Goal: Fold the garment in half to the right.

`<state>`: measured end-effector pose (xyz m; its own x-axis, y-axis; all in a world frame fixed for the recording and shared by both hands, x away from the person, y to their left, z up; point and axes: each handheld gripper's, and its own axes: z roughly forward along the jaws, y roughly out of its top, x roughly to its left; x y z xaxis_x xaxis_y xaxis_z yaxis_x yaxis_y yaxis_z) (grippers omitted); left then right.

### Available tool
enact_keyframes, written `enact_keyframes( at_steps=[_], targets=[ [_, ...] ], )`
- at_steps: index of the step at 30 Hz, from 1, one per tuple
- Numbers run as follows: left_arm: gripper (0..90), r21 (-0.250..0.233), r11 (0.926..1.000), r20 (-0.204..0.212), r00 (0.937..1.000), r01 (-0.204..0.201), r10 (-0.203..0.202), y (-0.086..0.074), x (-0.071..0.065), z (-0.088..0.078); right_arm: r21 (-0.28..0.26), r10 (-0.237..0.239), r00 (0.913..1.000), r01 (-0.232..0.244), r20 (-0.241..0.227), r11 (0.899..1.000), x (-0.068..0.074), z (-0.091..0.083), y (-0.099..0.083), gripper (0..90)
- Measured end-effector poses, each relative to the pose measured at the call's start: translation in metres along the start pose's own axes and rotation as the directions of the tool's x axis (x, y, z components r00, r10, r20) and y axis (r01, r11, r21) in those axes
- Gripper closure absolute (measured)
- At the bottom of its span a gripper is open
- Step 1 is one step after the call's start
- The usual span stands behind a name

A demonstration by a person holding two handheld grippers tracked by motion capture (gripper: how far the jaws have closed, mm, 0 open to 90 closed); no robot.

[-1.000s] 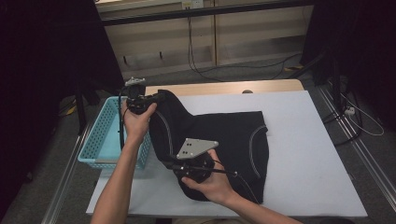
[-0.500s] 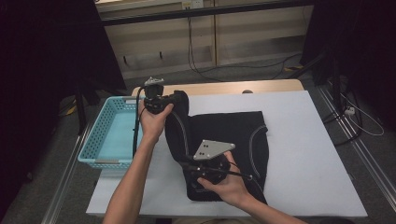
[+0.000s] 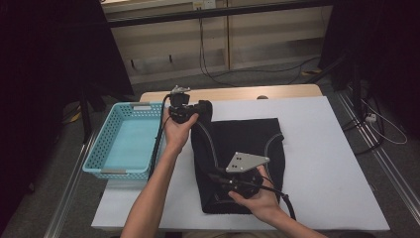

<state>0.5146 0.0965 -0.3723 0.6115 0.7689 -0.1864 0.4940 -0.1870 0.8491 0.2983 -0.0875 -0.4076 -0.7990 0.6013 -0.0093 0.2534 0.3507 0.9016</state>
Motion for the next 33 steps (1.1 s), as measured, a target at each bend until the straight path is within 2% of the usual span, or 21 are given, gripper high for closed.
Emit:
enact_keyframes(
  at_steps=[6, 9, 13, 22, 26, 30, 33],
  targets=[
    [82.9, 0.011, 0.9999, 0.019, 0.9998, -0.009, 0.009, -0.003, -0.012, 0.017, 0.016, 0.026, 0.9994, -0.027, 0.021, 1.000, -0.009, -0.009, -0.015, 76.3],
    [82.9, 0.017, 0.9996, 0.033, 0.9992, -0.023, 0.023, -0.003, -0.019, 0.023, 0.026, 0.028, 0.9993, -0.029, 0.026, 0.999, -0.010, -0.013, -0.020, 76.2],
    [82.8, 0.014, 0.9997, 0.049, 0.9986, -0.018, 0.017, -0.003, -0.025, 0.028, 0.038, 0.029, 0.9989, -0.031, 0.036, 0.999, -0.010, -0.018, -0.028, 76.1],
    [82.8, 0.020, 0.9996, 0.065, 0.9977, -0.021, 0.019, -0.004, -0.036, 0.040, 0.044, 0.042, 0.9975, -0.045, 0.056, 0.998, -0.014, -0.027, -0.039, 76.1],
    [82.8, 0.024, 0.9990, 0.077, 0.9964, -0.038, 0.036, -0.003, -0.042, 0.046, 0.048, 0.043, 0.9973, -0.046, 0.060, 0.998, -0.015, -0.030, -0.041, 76.0],
    [82.8, 0.030, 0.9993, 0.086, 0.9961, -0.024, 0.021, -0.004, -0.046, 0.052, 0.046, 0.046, 0.9961, -0.049, 0.075, 0.998, -0.016, -0.036, -0.044, 76.0],
    [82.8, 0.026, 0.9993, 0.090, 0.9957, -0.027, 0.025, -0.004, -0.051, 0.056, 0.047, 0.052, 0.9951, -0.056, 0.084, 0.997, -0.018, -0.041, -0.046, 76.0]
  ],
)
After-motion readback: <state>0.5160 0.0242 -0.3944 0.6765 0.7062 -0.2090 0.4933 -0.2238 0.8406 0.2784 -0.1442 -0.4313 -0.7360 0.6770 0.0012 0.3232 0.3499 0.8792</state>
